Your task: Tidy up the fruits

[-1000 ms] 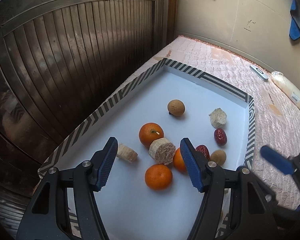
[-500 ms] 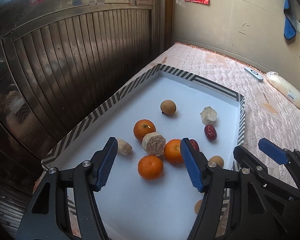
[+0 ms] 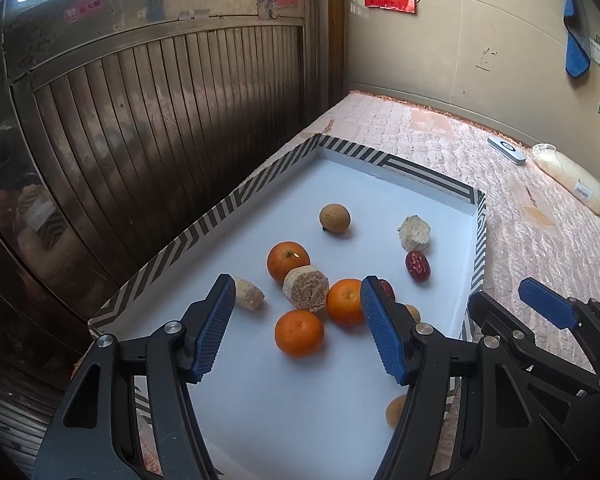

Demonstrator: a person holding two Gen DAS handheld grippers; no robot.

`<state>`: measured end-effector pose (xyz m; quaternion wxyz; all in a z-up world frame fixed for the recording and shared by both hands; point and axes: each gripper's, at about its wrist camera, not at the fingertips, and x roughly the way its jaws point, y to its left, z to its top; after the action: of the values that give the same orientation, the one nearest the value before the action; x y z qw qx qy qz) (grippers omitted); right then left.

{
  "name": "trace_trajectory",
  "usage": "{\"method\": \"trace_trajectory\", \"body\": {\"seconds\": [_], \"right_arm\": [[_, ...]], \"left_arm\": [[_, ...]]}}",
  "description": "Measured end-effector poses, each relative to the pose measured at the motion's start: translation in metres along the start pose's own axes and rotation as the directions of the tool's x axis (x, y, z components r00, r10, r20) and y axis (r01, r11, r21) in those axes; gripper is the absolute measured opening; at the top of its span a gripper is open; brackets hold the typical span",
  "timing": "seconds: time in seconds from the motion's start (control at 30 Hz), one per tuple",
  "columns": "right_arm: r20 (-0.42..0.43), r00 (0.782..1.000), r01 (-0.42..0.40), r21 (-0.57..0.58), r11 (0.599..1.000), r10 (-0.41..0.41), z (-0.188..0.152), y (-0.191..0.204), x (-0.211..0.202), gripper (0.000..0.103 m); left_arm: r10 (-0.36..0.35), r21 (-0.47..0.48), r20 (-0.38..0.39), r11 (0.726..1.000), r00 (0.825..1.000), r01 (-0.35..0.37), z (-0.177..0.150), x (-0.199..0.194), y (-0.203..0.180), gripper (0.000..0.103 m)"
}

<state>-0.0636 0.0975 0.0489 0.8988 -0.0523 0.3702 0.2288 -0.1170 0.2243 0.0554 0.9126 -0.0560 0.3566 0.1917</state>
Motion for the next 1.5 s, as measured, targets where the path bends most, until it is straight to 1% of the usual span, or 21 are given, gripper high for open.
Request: {"method": "trace_trajectory", "body": {"seconds": [0.23,0.73,1.07,1.5], "right_arm": [[-0.002,1.0,-0.002,-0.001,1.0,0.002,0.0,0.002,0.002,0.053],[-0.01,1.0,-0.009,-0.019,1.0,0.009,0.0,0.006,0.003,0.053],[-0.023,1.0,-0.016,-0.008,1.0,0.016,-0.0006,0.005,0.0061,0.053],[-0.031,0.999,-0.017,-0.018,1.0,0.017,-0.0014,0.0097,0.0092,0.053]], "left_arm": [[0.005,0.009,0.013,1.0,1.0,-0.005,-0.001,-0.0025,-0.0016,0.065],[-0.002,0.002,0.003,1.0,1.0,0.002,-0.0004,-0.0005,0.0001,0.065],[-0.012,-0.002,0.012,1.0,1.0,0.012,-0.0012,-0.0027,-0.0004,0.065],[-0.017,-0.001,0.005,1.0,1.0,0.017,-0.0019,0.0002,-0.0001,0.065]]}}
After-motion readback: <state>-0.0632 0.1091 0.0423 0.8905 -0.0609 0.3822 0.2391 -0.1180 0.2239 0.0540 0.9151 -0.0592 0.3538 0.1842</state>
